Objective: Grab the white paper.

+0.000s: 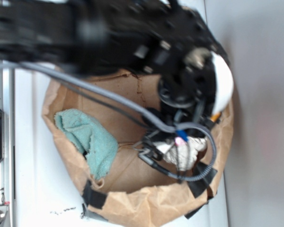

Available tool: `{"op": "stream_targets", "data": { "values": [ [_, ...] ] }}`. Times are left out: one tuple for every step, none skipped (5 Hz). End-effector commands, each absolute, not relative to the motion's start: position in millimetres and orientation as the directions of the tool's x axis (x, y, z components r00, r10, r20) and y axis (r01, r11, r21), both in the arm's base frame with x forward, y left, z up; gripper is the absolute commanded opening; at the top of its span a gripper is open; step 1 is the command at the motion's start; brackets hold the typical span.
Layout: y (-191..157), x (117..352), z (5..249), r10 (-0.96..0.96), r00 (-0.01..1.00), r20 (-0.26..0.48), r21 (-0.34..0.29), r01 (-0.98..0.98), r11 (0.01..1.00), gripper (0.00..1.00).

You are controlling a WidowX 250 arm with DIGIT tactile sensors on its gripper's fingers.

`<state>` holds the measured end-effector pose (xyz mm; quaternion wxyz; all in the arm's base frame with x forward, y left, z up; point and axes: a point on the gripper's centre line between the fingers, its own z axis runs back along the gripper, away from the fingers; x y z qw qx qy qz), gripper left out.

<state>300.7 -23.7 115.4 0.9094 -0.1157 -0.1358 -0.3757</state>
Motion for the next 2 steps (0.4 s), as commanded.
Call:
{"op": "stream_targets", "data": {
  "values": [
    [14, 266, 185, -0.43, 0.862, 0.268, -0.201, 0.487, 0.85, 0.0],
    [16, 244, 190, -0.235, 0.954, 0.188, -0.124, 0.26, 0.957, 0.0]
  ]
}}
